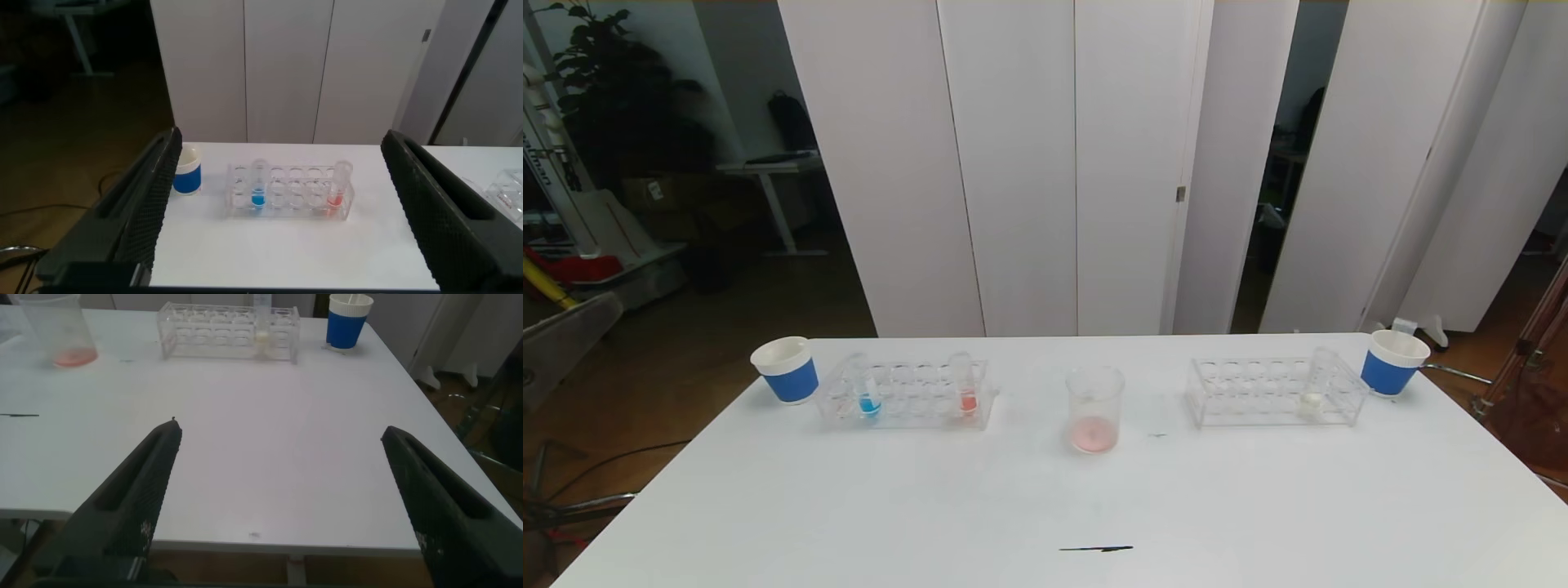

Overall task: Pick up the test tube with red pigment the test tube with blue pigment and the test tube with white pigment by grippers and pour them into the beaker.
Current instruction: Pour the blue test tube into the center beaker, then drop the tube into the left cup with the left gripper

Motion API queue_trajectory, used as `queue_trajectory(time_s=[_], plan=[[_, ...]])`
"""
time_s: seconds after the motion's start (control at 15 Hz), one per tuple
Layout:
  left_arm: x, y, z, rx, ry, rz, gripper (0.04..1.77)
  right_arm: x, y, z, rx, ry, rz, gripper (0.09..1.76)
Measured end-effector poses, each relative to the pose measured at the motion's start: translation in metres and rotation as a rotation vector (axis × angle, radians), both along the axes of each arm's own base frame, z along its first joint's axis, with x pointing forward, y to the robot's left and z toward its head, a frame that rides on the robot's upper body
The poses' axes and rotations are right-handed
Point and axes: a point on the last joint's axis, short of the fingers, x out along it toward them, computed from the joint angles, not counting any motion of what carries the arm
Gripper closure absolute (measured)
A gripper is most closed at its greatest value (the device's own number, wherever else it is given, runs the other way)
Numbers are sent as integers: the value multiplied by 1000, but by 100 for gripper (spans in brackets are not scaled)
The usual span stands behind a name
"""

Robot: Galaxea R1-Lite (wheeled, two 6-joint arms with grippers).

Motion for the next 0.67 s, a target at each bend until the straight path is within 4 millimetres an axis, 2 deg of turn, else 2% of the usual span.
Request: queue_trajectory(time_s=[0.13,0.33,0.53,0.67], plan=[[36,3,-5,-1,52,13,7,0,0,0,0,0,0,10],[78,3,-26,6,151,2,7,0,0,0,0,0,0,10],[105,-1,-59,2,259,-45,7,0,0,0,0,0,0,10],[113,-3,-82,-9,334,-99,7,0,0,0,0,0,0,10]])
